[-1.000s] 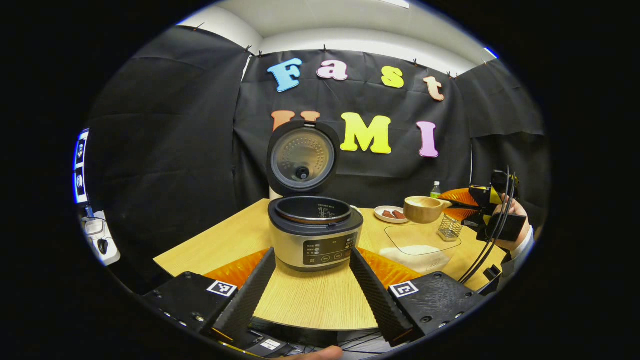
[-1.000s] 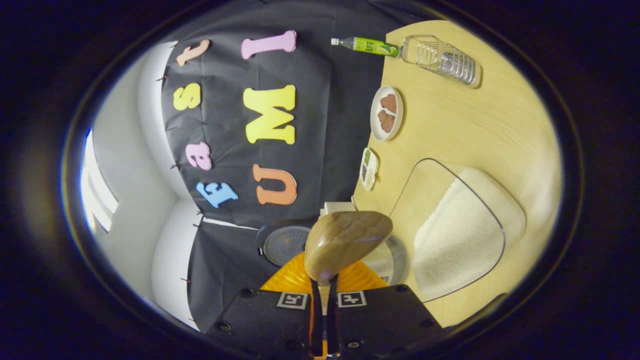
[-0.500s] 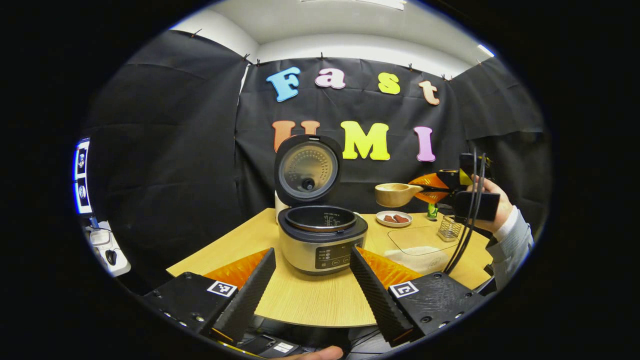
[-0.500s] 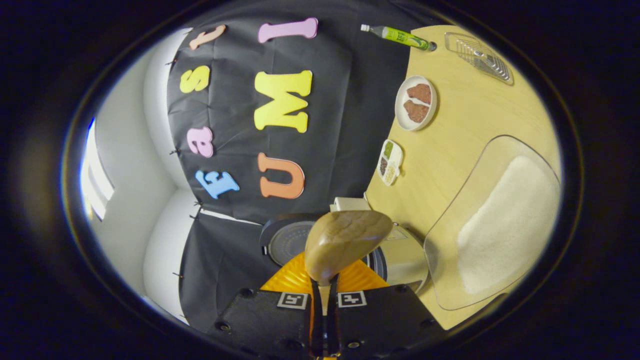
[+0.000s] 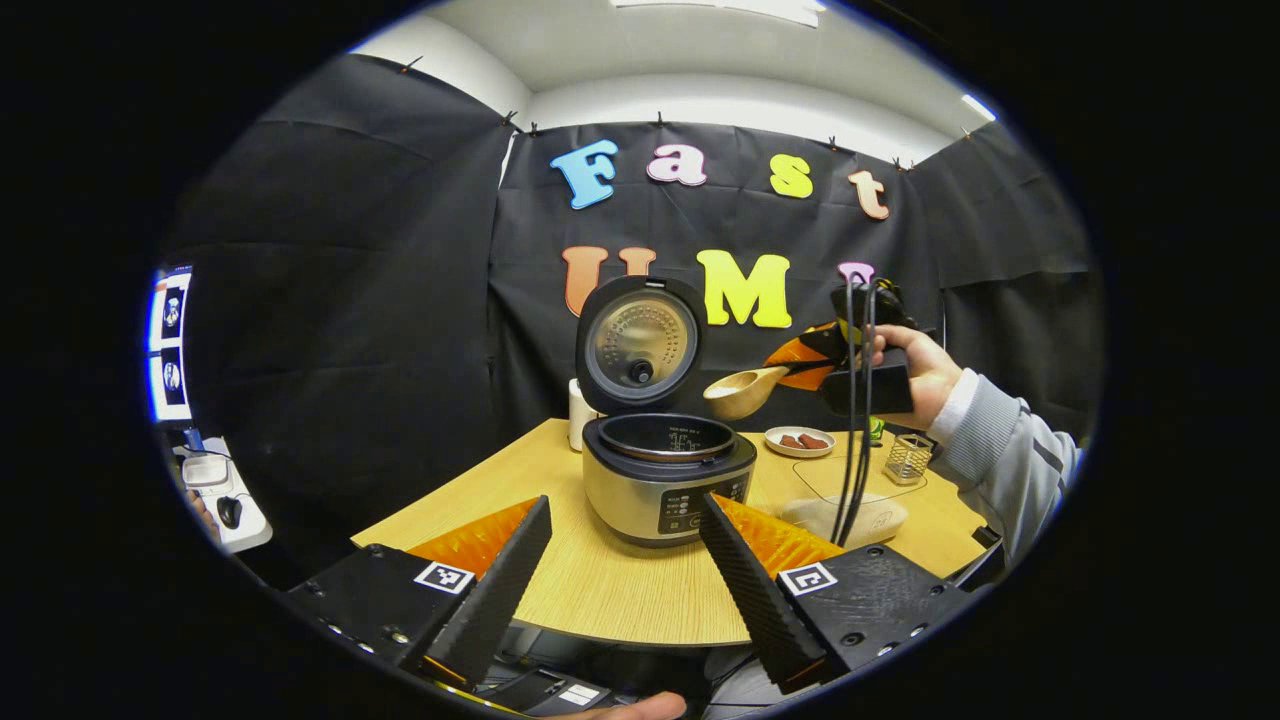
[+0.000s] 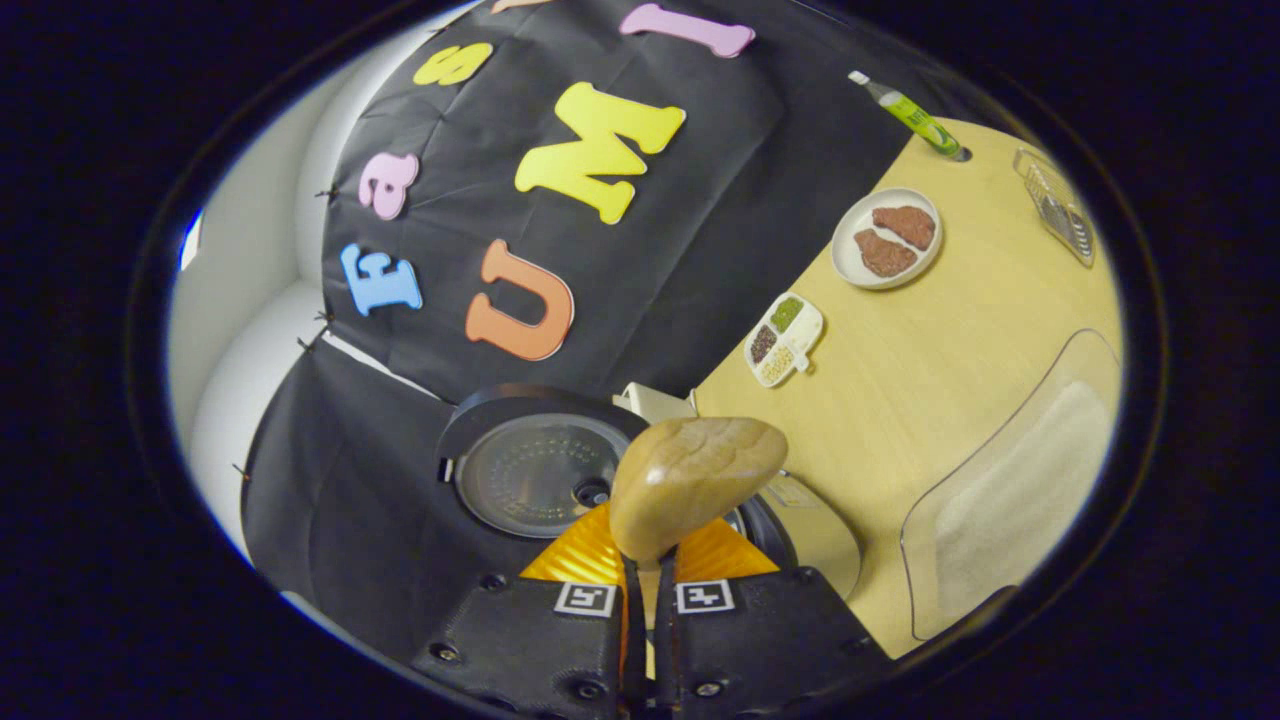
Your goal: Close the left gripper, press the button to open the rice cooker; take a wooden spoon from the chopstick holder with the right hand, scoop a spoonful of rice and pour it into the rice cooker, then put the wooden spoon back into the chopstick holder.
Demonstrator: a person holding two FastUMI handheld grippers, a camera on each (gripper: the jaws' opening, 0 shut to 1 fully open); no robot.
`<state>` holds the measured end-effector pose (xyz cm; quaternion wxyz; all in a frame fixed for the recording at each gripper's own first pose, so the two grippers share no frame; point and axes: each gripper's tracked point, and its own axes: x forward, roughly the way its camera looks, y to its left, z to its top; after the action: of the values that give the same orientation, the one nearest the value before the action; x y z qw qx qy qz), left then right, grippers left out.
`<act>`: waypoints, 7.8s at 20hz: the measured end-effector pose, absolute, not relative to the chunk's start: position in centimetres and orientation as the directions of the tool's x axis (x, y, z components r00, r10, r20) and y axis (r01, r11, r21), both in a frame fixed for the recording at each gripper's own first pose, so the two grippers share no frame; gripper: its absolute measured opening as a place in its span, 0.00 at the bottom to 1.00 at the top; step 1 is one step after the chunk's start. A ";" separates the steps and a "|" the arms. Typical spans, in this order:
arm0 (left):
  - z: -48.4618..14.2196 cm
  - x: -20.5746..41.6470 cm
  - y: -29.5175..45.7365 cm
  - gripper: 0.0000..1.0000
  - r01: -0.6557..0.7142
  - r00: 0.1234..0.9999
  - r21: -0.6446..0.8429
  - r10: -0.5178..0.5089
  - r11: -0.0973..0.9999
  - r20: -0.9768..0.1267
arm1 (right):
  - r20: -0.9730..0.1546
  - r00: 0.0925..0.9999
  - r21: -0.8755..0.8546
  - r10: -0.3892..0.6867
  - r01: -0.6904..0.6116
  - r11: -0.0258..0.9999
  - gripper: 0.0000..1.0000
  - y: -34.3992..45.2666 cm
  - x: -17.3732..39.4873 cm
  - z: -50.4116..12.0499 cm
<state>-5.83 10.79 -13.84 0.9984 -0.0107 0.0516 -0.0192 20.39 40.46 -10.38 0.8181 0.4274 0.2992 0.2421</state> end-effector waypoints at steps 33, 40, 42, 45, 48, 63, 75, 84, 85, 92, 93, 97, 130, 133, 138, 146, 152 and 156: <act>-15.2 -7.0 14.4 0.96 -0.015 0.992 -0.059 0.007 0.998 -0.128 | -0.177 0.861 -0.538 0.478 -0.491 0.685 0.10 50.2 15.5 -11.1; -15.7 -6.6 14.4 0.95 -0.013 0.990 -0.062 0.004 0.998 -0.141 | -0.087 0.893 -0.505 0.441 -0.421 0.753 0.12 47.7 15.1 -8.6; -15.8 -6.6 14.1 0.95 -0.007 0.990 -0.061 -0.001 0.998 -0.143 | -0.045 0.904 -0.481 0.426 -0.393 0.783 0.12 46.2 15.3 -7.0; -15.8 -6.7 13.0 0.96 0.009 0.990 -0.052 -0.016 0.999 -0.142 | -0.007 0.918 -0.442 0.397 -0.359 0.822 0.12 43.3 15.8 -5.5; -15.8 -6.6 12.2 0.95 0.021 0.990 -0.055 -0.029 0.998 -0.141 | 0.004 0.929 -0.401 0.370 -0.338 0.851 0.12 40.5 16.5 -5.0; -14.1 -5.7 8.7 0.95 0.060 0.991 -0.025 -0.063 0.998 -0.116 | -0.015 0.984 -0.211 0.179 -0.178 0.961 0.12 23.2 20.5 -4.1; -10.9 -6.7 4.8 0.95 0.106 0.994 0.023 -0.105 0.994 -0.041 | -0.103 0.994 -0.022 -0.030 0.028 0.999 0.13 5.3 26.3 -7.0; -10.0 -5.7 4.6 0.96 0.082 0.997 0.067 -0.081 0.994 -0.019 | -0.165 0.985 0.066 -0.056 0.068 0.996 0.14 -1.9 32.2 -13.7; -10.1 -5.5 4.2 0.96 0.090 0.996 0.057 -0.089 0.994 -0.021 | -0.168 0.985 0.078 -0.044 0.058 0.995 0.14 -1.8 32.7 -14.3; -10.4 -3.5 2.8 0.96 0.109 0.994 0.056 -0.107 0.992 -0.033 | -0.221 0.975 0.056 0.005 0.008 0.998 0.21 -1.3 34.1 -16.1; -10.7 -3.4 2.6 0.96 0.116 0.993 0.051 -0.114 0.992 -0.041 | -0.241 0.971 0.057 0.012 0.002 0.998 0.24 -1.2 34.1 -16.5; -11.3 -3.5 2.4 0.96 0.121 0.991 0.041 -0.119 0.992 -0.061 | -0.280 0.960 0.101 -0.002 0.031 0.994 0.34 -2.0 34.4 -17.6; 2.8 12.5 6.5 0.97 0.019 0.999 0.026 -0.020 0.999 0.040 | 0.090 0.996 0.049 0.019 -0.023 0.999 1.00 0.5 4.3 -5.3; 5.6 14.9 7.0 0.96 0.028 0.999 -0.026 -0.027 0.999 0.046 | 0.091 0.994 0.026 0.055 -0.057 0.998 0.97 1.8 3.0 -6.1; 8.9 20.3 9.6 0.96 -0.044 0.998 -0.006 0.044 0.999 0.054 | 0.079 0.990 0.016 0.116 -0.118 0.993 1.00 3.4 3.4 -7.6; 10.7 29.9 8.4 0.94 -0.015 0.995 -0.040 0.019 0.999 0.095 | 0.038 0.995 0.072 0.096 -0.099 0.993 1.00 0.5 7.0 -10.5; 6.8 36.0 8.8 0.94 -0.094 0.995 0.015 0.094 0.995 -0.013 | 0.022 0.993 0.071 0.116 -0.118 0.990 1.00 -0.5 7.2 -12.5; 5.6 37.2 9.6 0.89 -0.111 0.993 -0.005 0.111 0.994 -0.048 | 0.010 0.992 0.087 0.127 -0.128 0.988 1.00 -1.3 7.0 -13.1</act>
<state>37.17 9.60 5.64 0.9982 -0.0038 0.0239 0.0557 6.97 -1.32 -13.08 0.9970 0.0438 -0.0024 0.0640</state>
